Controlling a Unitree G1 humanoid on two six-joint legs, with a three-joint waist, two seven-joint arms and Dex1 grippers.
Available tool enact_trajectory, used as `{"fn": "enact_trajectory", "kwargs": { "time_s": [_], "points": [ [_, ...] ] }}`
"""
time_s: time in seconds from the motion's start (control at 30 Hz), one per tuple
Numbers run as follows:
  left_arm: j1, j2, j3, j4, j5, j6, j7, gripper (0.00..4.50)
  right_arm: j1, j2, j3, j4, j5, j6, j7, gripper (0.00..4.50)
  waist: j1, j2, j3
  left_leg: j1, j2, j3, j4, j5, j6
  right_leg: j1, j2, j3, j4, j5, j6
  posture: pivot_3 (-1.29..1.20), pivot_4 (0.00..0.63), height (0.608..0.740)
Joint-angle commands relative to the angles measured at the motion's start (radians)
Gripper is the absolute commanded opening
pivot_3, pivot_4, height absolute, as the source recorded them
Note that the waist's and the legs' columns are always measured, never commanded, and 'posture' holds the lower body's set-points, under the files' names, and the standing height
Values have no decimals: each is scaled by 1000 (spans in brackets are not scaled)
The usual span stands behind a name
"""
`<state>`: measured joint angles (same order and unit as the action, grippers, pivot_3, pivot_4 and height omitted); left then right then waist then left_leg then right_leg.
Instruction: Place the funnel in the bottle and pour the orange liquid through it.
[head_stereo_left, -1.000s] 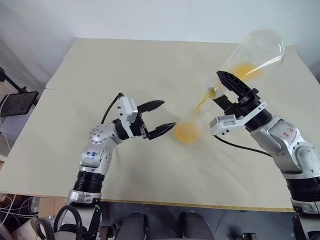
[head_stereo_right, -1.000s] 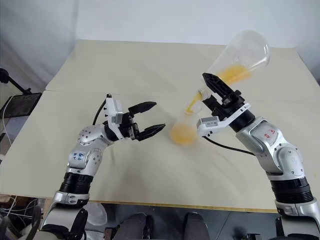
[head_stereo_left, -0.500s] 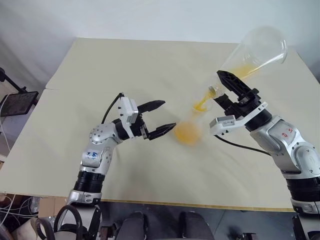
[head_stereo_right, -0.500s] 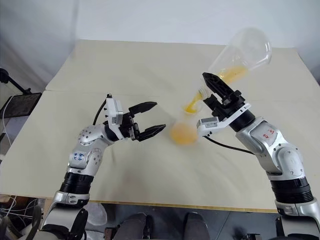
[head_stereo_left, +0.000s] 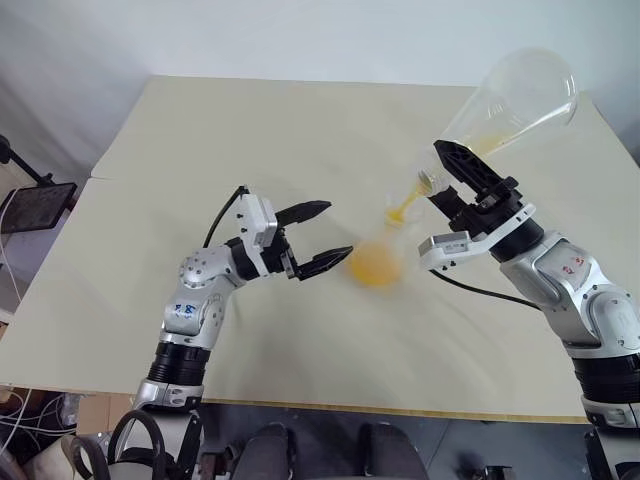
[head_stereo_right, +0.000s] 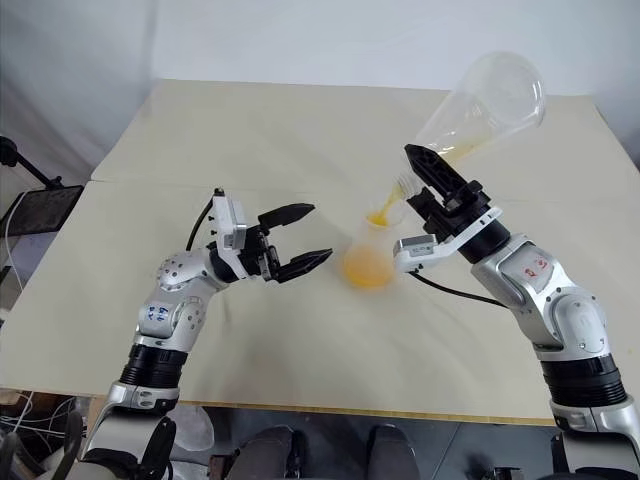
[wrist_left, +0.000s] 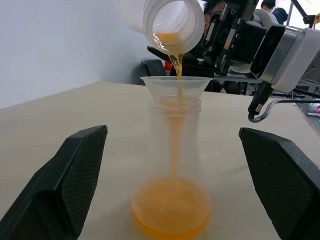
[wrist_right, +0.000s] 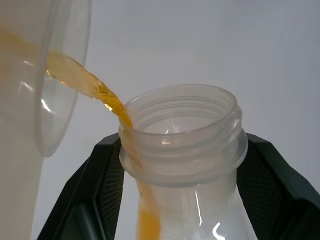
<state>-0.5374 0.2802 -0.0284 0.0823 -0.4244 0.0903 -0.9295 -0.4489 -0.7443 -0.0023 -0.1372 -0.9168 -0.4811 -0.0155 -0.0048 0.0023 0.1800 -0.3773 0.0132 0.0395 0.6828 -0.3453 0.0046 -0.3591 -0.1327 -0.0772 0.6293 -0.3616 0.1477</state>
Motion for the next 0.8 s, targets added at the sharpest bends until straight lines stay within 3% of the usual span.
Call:
{"fn": "enact_trajectory", "kwargs": {
  "time_s": [0.03, 0.67, 0.8],
  "points": [
    [-15, -4, -6, -34, 3, -15, 1, 4500, -6, -27, -16, -44, 2, -12, -30, 2760, 0, 0, 0, 0, 0, 0, 0, 0, 0, 0, 0, 0, 0, 0, 0, 0, 150, 740],
    [-17, -6, -6, -27, 8, -27, 3, 4500, -26, -27, -6, -39, -27, -8, -46, 2760, 0, 0, 0, 0, 0, 0, 0, 0, 0, 0, 0, 0, 0, 0, 0, 0, 150, 740],
    [-15, -7, -6, -29, 8, -26, 4, 4500, -17, -9, -3, -39, 32, -11, -14, 2760, 0, 0, 0, 0, 0, 0, 0, 0, 0, 0, 0, 0, 0, 0, 0, 0, 150, 740]
  ]
}}
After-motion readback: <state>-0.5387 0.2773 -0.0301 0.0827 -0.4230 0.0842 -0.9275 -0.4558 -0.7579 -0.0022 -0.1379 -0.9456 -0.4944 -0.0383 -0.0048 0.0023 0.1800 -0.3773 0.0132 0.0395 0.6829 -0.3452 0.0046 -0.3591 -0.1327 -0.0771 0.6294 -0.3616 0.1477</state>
